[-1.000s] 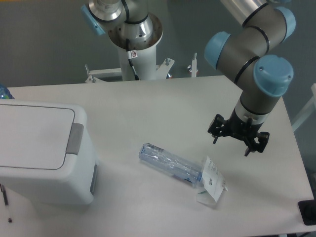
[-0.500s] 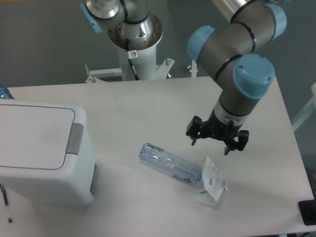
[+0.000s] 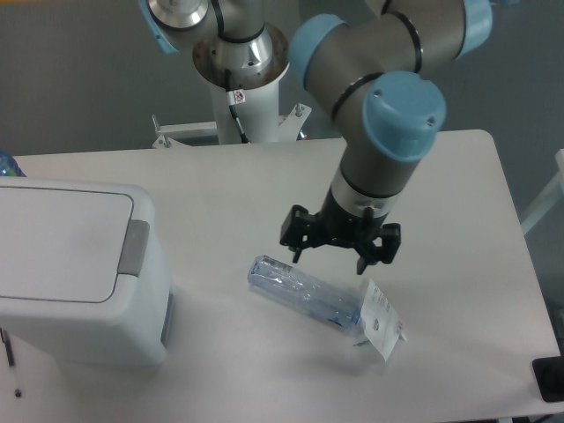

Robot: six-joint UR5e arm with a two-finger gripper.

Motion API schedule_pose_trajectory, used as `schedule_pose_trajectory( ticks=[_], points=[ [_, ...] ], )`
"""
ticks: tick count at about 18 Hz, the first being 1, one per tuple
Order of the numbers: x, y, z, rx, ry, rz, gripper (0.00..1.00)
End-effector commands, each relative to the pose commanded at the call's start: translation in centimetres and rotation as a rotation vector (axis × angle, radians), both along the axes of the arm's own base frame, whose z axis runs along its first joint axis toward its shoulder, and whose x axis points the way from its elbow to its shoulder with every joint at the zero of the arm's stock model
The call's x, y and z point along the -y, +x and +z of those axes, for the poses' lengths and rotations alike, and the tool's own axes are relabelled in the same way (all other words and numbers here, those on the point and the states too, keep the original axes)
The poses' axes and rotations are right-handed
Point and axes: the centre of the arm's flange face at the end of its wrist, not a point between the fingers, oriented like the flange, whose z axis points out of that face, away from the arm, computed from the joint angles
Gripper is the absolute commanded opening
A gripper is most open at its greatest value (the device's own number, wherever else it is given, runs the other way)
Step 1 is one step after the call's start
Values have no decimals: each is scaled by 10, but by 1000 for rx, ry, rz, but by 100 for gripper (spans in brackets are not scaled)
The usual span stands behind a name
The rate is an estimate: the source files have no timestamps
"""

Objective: Open the trash can
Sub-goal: 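Move the gripper across the table toward the trash can's grey lid handle, then hook the gripper under the lid handle and lift the lid open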

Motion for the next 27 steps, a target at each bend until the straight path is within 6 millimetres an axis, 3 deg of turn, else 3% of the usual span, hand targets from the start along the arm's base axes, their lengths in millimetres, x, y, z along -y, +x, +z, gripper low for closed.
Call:
schedule_pose_trajectory(
  ticks=[4, 10, 15, 27],
  points=[
    [-20, 30, 22, 6, 46, -2, 100],
    [-31, 73, 54, 27, 125, -40, 100],
    [-49, 117, 58, 63, 160, -108, 100],
    [-54, 124, 41, 61, 111, -106, 100]
  ],
)
